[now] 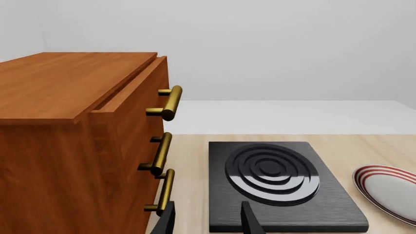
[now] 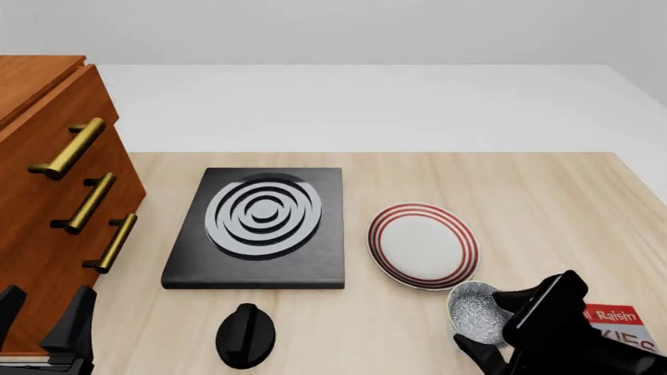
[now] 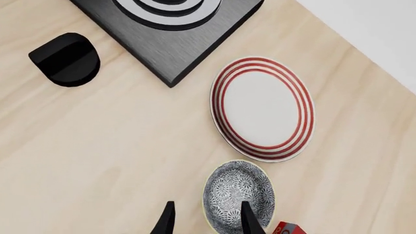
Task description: Pick the akita bowl on the ramekin and place it on the plate.
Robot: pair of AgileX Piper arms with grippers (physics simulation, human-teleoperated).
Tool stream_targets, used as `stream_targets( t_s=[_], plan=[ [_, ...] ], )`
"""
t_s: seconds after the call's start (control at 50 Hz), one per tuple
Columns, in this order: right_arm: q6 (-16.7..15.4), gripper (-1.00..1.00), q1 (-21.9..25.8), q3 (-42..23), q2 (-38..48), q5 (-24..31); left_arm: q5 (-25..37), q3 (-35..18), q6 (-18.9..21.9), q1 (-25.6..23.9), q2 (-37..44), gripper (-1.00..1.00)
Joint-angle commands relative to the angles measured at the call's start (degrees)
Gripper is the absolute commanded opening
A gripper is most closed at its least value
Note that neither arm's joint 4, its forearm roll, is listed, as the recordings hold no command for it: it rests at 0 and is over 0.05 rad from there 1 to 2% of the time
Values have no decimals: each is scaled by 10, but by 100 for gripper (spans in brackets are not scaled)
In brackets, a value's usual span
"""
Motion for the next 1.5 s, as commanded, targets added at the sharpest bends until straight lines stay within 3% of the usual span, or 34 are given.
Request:
stream_targets(
  t_s=[0.02, 0.32, 0.46, 0.48, 0.54, 1.1, 1.5],
  plan=[
    [-8, 100, 1, 21, 52, -31, 0, 0, 0, 0, 0, 100],
    [-13, 100, -21, 53, 104, -96, 0, 0, 0, 0, 0, 100],
    [-9, 100, -21, 54, 117, -102, 0, 0, 0, 0, 0, 100],
    [-15, 100, -29, 67, 144, -136, 0, 0, 0, 0, 0, 100],
    [-13, 100, -28, 70, 156, -152, 0, 0, 0, 0, 0, 100],
    [-24, 100, -44, 71, 212, -189, 0, 0, 0, 0, 0, 100],
    [-19, 100, -43, 90, 274, -255, 0, 0, 0, 0, 0, 100]
  ],
)
